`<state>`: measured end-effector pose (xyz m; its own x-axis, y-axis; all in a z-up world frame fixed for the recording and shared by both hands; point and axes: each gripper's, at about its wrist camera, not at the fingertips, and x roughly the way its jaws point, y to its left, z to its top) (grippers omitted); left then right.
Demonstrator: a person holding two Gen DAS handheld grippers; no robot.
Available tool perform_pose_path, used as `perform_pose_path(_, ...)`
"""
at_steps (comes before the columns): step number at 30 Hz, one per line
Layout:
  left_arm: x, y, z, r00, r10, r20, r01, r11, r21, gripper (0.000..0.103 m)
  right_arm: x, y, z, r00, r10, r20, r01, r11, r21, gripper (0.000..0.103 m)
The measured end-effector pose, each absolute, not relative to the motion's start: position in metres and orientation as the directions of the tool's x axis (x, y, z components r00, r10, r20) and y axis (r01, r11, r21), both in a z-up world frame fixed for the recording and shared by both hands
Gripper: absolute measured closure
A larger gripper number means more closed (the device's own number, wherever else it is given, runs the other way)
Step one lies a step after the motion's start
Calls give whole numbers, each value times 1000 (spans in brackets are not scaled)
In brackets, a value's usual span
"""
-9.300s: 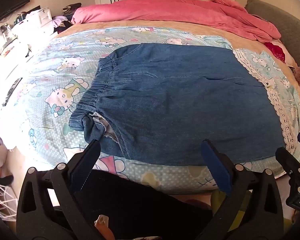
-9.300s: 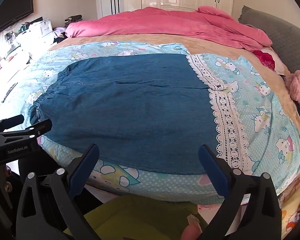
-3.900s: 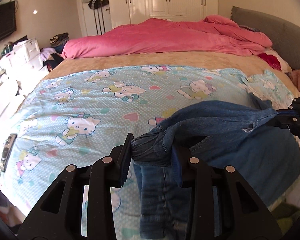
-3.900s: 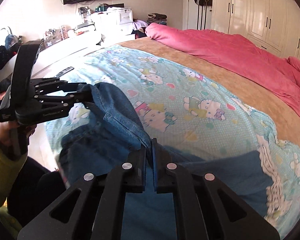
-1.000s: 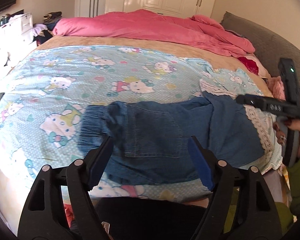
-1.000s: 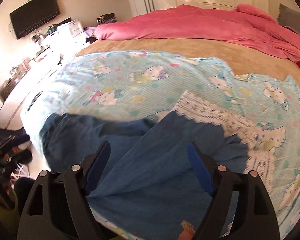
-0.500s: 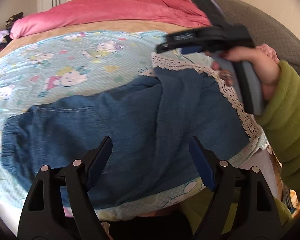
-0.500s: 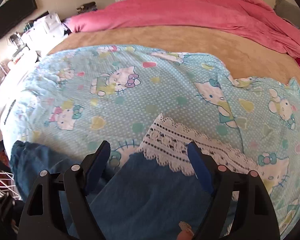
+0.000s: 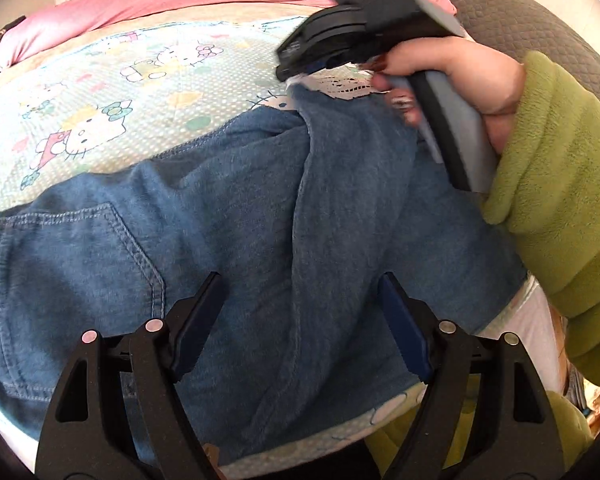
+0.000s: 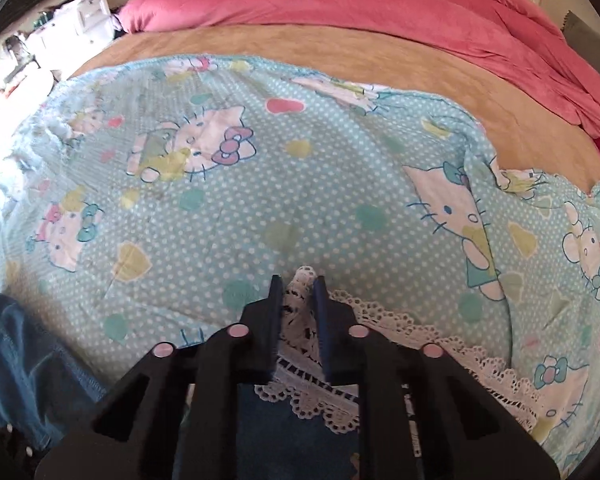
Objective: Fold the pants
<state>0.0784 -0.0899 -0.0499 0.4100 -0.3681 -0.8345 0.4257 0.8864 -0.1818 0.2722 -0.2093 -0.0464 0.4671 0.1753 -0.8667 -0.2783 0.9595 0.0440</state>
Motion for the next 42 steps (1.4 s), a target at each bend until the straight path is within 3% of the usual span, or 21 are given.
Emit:
perform_pose_path(13, 82, -90, -50, 440, -371, -818, 431, 886, -170, 34, 197, -326, 26, 616, 251, -747, -127, 967, 220, 94)
perform_pose_path(14, 80, -90, -50, 445, -368, -816, 432, 887, -164, 38, 188, -335, 31, 623, 248, -742, -113, 967, 228, 94)
perform_pose_path(16, 75, -91, -49, 460, -352, -815, 430, 891, -142, 64, 173, -346, 38, 633, 241, -735, -91, 967, 239, 94)
perform_pose_path(17, 73, -89, -47, 463, -352, -814, 432, 891, -139, 70, 163, -351, 42, 637, 236, -734, -79, 967, 243, 94)
perform_pose_path(19, 72, -84, -45, 455, -371, -809, 439, 884, -158, 94, 148, -357, 44, 640, 229, -733, -65, 967, 246, 94)
perform_pose_path(30, 49, -86, -34, 476, -379, -793, 517, 850, -96, 99, 31, -393, 46, 619, 209, -757, 29, 957, 287, 94)
perform_pose_path(42, 33, -93, -46, 461, -338, -820, 531, 846, -50, 99, -25, -399, -14, 473, 206, -857, 98, 954, 284, 94)
